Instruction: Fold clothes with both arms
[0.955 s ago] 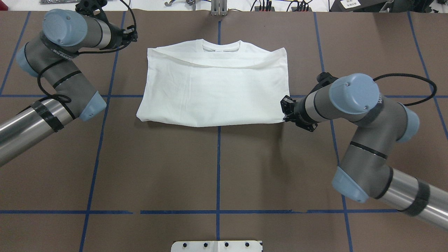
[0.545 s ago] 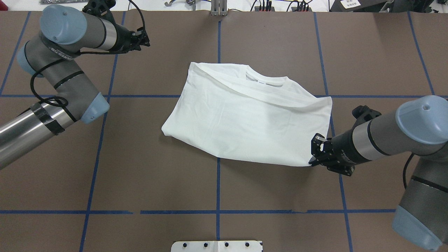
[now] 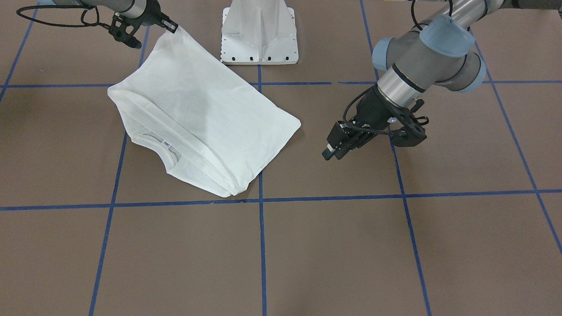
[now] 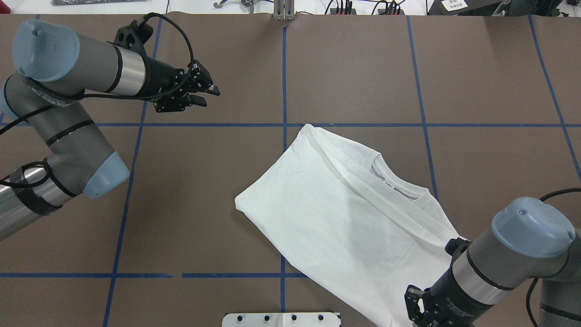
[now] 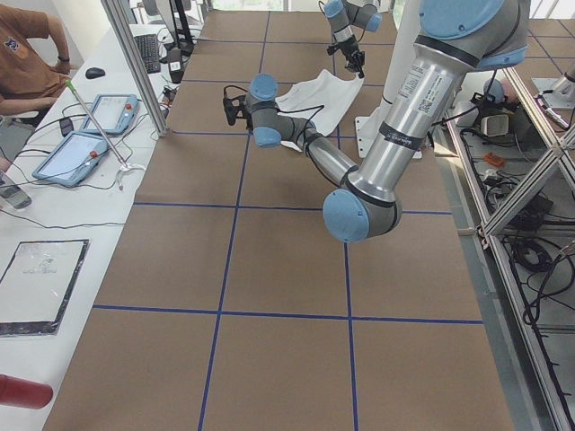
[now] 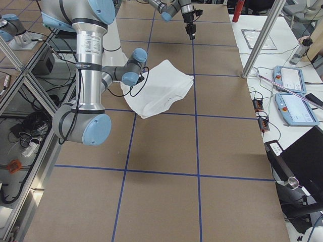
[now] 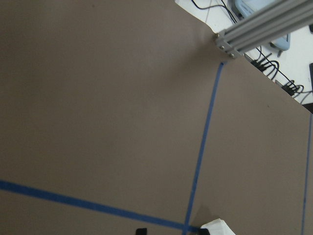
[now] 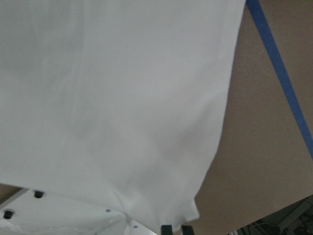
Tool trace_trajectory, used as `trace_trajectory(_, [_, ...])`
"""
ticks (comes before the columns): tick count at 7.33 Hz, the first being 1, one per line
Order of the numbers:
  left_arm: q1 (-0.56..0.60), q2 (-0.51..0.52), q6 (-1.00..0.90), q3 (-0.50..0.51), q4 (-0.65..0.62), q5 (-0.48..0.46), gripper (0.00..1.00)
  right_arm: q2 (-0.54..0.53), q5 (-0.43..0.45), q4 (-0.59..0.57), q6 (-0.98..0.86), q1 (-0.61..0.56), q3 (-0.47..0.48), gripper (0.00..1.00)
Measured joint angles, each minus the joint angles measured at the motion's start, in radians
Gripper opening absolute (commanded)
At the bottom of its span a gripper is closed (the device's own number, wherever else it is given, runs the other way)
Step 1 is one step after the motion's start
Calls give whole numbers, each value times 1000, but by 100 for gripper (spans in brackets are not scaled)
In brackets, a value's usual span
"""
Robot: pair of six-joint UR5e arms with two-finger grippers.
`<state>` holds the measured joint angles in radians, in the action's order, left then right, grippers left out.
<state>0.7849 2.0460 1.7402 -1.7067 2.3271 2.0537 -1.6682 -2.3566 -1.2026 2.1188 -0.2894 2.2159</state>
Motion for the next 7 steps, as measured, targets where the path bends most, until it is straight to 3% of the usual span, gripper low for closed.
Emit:
trace_trajectory(1, [-48, -18, 74, -45, 0, -1, 65, -22, -3, 0, 2, -2, 5, 100])
trace_trajectory(2, [-96, -34, 147, -73, -1, -3, 70, -26, -4, 1, 1, -77, 9, 100])
trace_trajectory(3, [-147, -53, 209, -87, -4, -15, 76, 4, 3, 2, -7, -208, -8, 100])
trace_trajectory(4, [-204, -71, 257, -92, -24, -52, 76, 75, 24, 2, -35, -357, -66, 100])
trace_trajectory(5, [-270, -76, 289, -92, -71, -110, 76, 155, 71, 1, -105, -486, -144, 100])
trace_trajectory(7, [-361, -61, 309, -79, -149, -177, 75, 273, 258, -2, -281, -591, -255, 100])
